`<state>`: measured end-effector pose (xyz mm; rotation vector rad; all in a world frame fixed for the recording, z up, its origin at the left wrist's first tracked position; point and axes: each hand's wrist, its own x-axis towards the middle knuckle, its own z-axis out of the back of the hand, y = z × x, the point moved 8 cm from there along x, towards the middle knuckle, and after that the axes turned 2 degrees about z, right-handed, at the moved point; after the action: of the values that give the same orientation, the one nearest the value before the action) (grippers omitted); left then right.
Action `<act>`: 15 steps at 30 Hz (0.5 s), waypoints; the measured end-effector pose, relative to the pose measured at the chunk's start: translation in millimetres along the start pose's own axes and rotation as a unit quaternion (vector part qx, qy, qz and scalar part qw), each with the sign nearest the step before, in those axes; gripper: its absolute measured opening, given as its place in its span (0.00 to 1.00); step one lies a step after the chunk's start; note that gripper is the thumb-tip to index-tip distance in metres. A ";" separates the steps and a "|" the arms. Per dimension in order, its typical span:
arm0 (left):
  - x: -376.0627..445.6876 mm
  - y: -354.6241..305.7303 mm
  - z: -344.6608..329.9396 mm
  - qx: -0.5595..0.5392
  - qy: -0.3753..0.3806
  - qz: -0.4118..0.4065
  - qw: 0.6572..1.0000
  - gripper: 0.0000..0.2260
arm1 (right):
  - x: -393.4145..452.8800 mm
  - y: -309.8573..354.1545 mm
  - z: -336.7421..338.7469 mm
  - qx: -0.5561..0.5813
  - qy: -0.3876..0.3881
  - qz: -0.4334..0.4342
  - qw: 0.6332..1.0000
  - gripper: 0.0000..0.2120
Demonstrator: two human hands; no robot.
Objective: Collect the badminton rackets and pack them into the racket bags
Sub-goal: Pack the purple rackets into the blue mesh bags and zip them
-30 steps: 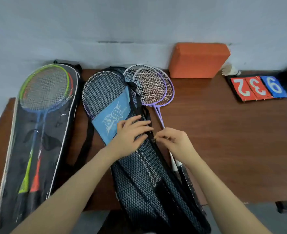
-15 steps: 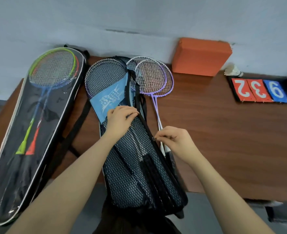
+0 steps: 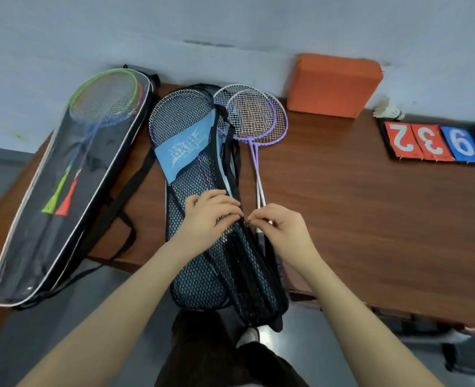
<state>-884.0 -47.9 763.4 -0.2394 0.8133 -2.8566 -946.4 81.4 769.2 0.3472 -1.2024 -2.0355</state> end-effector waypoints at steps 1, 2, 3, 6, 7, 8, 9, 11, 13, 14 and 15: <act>-1.1 -0.6 2.0 0.002 -0.018 -0.002 1.000 0.16 | -2.0 -0.3 -1.9 -0.006 0.003 0.004 1.000 0.06; -0.8 -1.5 2.6 0.010 -0.029 -0.007 1.000 0.18 | -4.6 -1.5 -2.7 -0.015 0.004 0.004 1.000 0.06; -0.2 -2.2 2.6 0.021 -0.038 -0.010 0.999 0.18 | -7.5 -3.1 -1.9 -0.022 0.001 0.003 1.000 0.06; 7.3 -2.3 3.9 0.025 -0.080 0.019 0.996 0.12 | -15.4 -9.1 11.3 -0.031 -0.026 -0.006 0.999 0.07; 11.0 -2.9 3.9 0.020 -0.096 0.034 0.995 0.09 | -18.7 -10.7 17.9 -0.030 -0.036 -0.010 0.999 0.07; 14.9 -4.1 4.1 0.012 -0.113 0.048 0.992 0.08 | -23.0 -12.5 24.8 -0.028 -0.044 -0.014 0.999 0.07; 18.2 -4.7 4.0 0.002 -0.127 0.065 0.990 0.07 | -28.7 -14.5 32.1 -0.025 -0.053 -0.016 0.998 0.07; 23.8 -0.8 2.4 -0.028 -0.145 0.113 0.983 0.08 | -43.5 -19.5 48.0 -0.032 -0.075 -0.017 0.996 0.06; 27.7 4.4 -1.7 -0.052 -0.154 0.156 0.974 0.09 | -59.5 -26.0 62.0 -0.049 -0.102 -0.021 0.993 0.07; 29.7 5.5 -4.9 -0.054 -0.154 0.168 0.972 0.09 | -66.6 -29.2 67.3 -0.054 -0.114 -0.026 0.992 0.07; 31.4 4.3 -8.5 -0.044 -0.148 0.171 0.973 0.09 | -72.3 -32.1 71.2 -0.057 -0.125 -0.032 0.990 0.07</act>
<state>-915.8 -53.5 757.4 -0.4725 0.8285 -2.3929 -950.6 187.7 770.2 0.0771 -1.2290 -2.2419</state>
